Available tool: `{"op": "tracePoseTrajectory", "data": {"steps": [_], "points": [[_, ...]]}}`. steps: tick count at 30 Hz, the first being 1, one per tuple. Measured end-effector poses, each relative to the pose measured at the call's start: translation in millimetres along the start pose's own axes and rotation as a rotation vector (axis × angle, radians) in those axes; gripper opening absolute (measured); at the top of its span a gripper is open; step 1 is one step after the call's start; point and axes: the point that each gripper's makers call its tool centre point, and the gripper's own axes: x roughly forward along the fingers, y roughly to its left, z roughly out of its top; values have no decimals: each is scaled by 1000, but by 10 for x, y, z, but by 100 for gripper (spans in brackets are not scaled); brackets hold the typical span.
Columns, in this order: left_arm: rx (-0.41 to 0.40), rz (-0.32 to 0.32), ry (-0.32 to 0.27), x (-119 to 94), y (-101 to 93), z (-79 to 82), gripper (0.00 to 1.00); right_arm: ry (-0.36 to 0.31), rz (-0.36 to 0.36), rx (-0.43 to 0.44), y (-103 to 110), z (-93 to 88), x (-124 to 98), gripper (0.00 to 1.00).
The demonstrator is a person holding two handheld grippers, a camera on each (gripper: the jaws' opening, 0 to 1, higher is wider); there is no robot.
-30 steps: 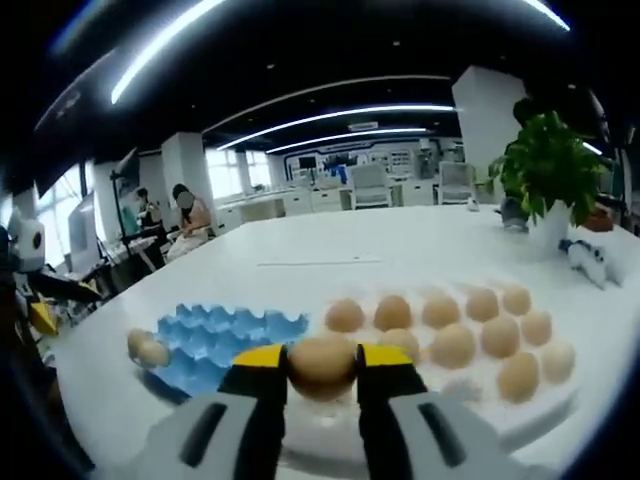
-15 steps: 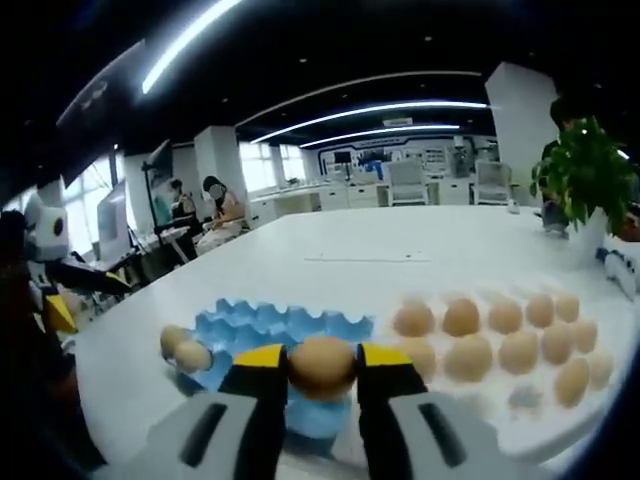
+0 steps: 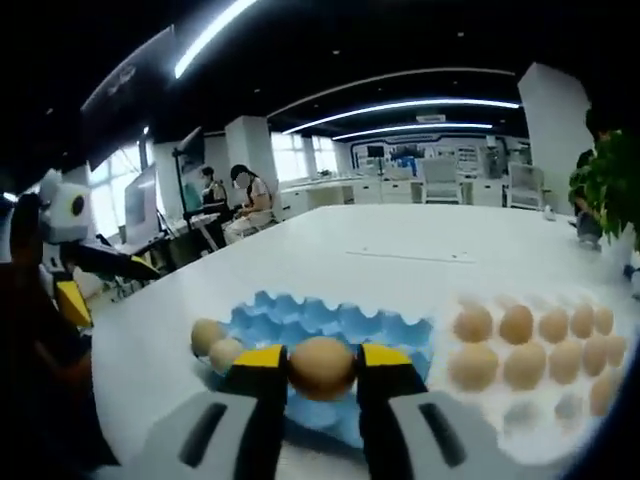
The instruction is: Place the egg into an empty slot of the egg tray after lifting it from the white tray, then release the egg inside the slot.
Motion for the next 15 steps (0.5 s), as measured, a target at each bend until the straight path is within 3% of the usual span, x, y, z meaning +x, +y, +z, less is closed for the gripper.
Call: {"op": "tracePoseTrajectory", "data": {"steps": [15], "points": [[4, 2, 2, 4, 21, 2, 97, 50, 100, -32, 278, -122, 212, 27]]}}
